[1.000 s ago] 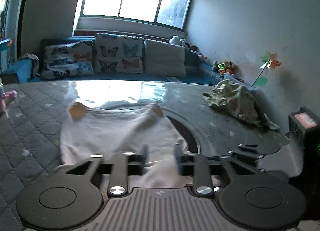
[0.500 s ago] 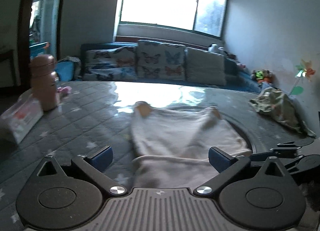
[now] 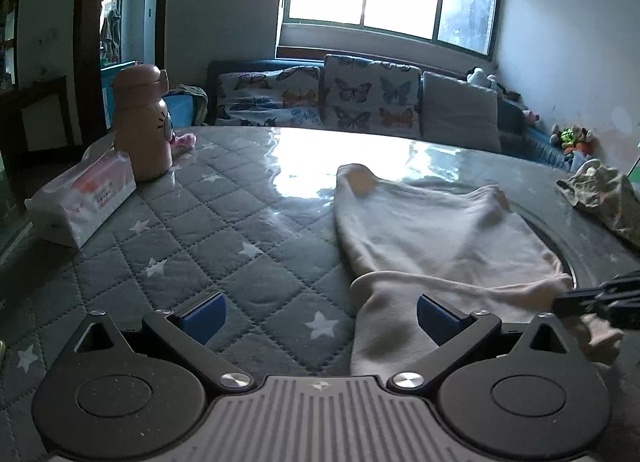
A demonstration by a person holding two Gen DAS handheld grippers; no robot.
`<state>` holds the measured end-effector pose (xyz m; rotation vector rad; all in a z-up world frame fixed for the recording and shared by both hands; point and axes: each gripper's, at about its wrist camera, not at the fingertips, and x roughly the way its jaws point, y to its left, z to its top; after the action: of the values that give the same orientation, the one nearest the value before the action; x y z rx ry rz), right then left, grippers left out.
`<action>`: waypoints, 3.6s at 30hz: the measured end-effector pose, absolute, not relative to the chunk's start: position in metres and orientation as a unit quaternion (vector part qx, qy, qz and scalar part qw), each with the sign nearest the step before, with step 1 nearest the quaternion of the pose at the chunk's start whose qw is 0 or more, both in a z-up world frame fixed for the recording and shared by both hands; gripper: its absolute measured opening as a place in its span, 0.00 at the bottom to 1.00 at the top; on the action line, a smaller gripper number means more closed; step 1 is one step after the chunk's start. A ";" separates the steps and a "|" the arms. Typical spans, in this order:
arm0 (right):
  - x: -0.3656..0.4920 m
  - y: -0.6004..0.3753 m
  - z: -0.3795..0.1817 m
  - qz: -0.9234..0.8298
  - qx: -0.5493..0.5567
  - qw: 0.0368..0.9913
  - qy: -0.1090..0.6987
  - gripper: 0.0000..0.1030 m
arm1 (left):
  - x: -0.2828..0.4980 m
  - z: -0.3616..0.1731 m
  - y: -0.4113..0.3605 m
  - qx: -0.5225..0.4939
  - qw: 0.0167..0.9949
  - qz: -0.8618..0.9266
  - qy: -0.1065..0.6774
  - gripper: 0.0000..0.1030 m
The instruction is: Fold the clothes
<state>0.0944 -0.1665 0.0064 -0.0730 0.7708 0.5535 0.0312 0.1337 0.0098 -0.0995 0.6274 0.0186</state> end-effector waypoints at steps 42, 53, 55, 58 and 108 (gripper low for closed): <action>0.089 -0.164 0.009 0.291 -0.075 0.880 0.369 0.20 | 0.064 0.000 0.121 0.036 0.943 0.038 0.329 1.00; 0.064 -0.164 0.009 0.309 -0.124 0.870 0.363 0.36 | -0.006 0.009 0.086 0.185 0.943 -0.056 0.272 0.99; 0.063 -0.166 0.008 0.307 -0.129 0.869 0.365 0.38 | -0.022 0.007 0.076 0.229 0.936 -0.083 0.254 0.99; 0.060 -0.167 0.004 0.306 -0.135 0.867 0.370 0.45 | -0.039 0.001 0.064 0.272 0.923 -0.127 0.243 0.99; 0.057 -0.158 0.030 0.335 -0.147 0.880 0.301 0.12 | -0.021 -0.015 0.058 0.238 0.914 -0.188 0.271 0.56</action>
<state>0.0566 -0.1577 0.0296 -0.3056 0.6279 0.6988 -0.0212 0.0579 -0.0147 0.4898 0.5579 -0.3862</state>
